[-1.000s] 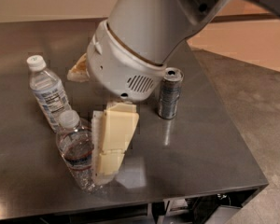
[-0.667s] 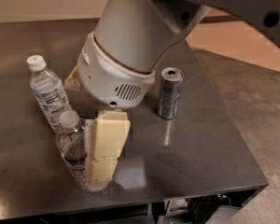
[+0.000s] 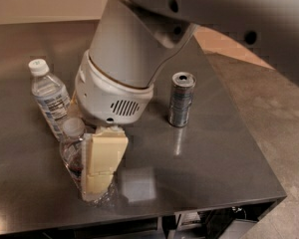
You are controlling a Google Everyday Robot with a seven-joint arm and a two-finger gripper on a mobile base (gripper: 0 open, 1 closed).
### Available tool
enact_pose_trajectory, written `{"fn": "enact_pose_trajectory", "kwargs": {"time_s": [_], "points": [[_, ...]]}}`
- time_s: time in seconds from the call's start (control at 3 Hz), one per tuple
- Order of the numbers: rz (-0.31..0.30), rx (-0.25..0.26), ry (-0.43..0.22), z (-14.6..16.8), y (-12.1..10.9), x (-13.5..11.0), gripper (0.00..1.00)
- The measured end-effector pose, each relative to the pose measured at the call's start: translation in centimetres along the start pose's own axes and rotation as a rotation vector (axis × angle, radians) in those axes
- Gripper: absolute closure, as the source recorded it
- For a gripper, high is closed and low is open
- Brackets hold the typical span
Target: Move water bottle near redbull can
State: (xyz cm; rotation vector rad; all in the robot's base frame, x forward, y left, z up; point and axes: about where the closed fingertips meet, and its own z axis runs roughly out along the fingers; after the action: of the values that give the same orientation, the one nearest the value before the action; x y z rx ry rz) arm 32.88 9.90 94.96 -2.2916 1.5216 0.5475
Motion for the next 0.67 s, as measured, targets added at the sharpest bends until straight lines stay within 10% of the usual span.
{"fn": "enact_pose_trajectory", "kwargs": {"time_s": [0.67], "points": [[0.019, -0.019, -0.008, -0.05, -0.15, 0.18, 0.65]]}}
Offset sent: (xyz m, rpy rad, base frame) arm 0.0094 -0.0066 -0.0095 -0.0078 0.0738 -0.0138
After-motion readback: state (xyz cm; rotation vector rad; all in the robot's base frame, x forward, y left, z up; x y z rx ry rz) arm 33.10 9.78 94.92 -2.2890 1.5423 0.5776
